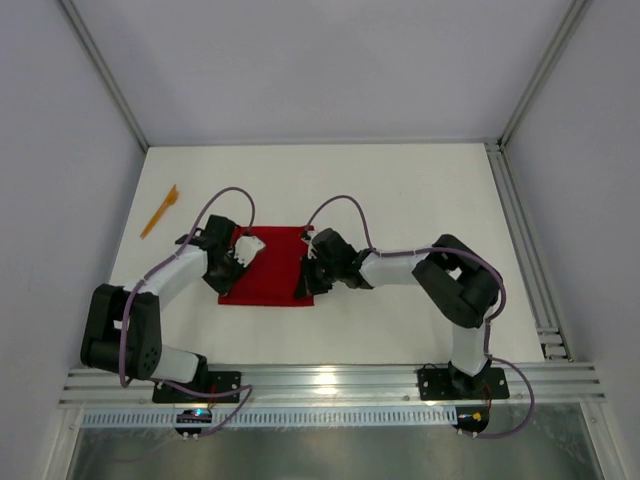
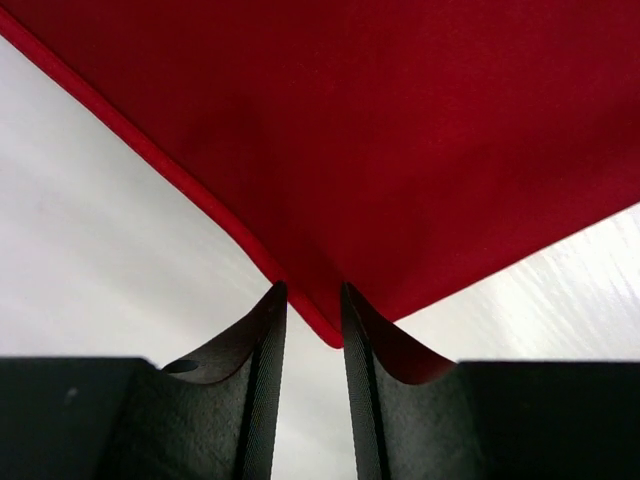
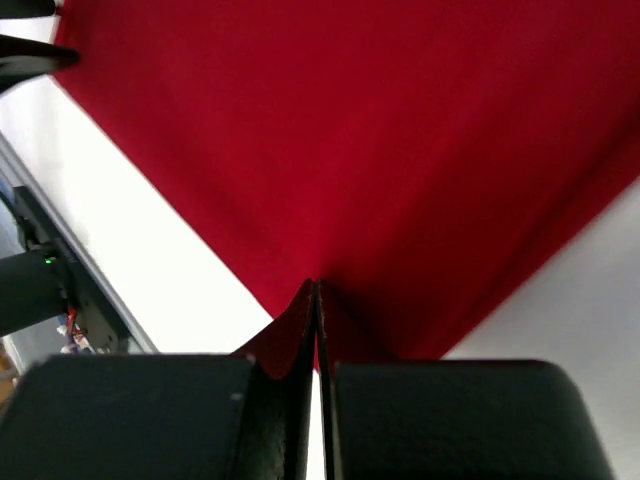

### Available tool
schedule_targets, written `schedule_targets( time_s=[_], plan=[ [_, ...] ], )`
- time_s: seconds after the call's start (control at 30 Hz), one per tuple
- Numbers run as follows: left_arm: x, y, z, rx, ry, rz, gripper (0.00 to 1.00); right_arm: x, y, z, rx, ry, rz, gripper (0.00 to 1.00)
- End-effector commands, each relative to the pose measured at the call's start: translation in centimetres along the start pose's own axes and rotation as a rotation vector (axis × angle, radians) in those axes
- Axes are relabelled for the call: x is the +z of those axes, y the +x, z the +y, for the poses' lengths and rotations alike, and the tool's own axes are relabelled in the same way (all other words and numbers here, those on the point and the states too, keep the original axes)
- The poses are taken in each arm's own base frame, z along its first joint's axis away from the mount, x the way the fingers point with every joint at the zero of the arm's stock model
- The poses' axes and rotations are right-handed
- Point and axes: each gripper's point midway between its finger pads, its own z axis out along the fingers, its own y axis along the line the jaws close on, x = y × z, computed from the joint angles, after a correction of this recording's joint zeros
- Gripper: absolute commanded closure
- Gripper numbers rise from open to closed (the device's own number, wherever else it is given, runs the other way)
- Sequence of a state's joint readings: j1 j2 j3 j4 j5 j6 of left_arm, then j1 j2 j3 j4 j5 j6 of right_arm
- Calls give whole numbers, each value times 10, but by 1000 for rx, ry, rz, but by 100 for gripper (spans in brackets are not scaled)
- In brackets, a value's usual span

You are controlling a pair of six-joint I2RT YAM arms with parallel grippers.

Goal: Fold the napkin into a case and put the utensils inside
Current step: Pick up the top corner of the square folded napkin.

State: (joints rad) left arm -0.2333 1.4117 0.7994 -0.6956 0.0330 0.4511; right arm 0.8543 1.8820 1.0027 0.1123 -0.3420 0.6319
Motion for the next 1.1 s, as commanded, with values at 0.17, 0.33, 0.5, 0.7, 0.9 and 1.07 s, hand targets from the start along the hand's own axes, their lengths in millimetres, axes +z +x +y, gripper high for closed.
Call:
schedule_targets(
  time_s=[0.17,0.33,0.5,0.7,0.9,1.07],
  plan=[
    [22,17,8,-11,-60,74,71,-6,33,-45,187,35,27,97],
    [26,15,8,-9,-58,65,72,-21,37,-46,167,43,19,97],
    [14,3,10,-25,-56,30,74,-33,12,-19,88,12,1,97],
    [-43,-31,-13,36,47,-208,70,-50,-25,6,21,-2,-87,97],
    [-38,-28,-12,42,6,-204,68,-26,-79,8,109,-109,-154,97],
    [5,-2,-16,30,0,-54,68,-12,-119,-27,232,-74,-218,97]
  ],
)
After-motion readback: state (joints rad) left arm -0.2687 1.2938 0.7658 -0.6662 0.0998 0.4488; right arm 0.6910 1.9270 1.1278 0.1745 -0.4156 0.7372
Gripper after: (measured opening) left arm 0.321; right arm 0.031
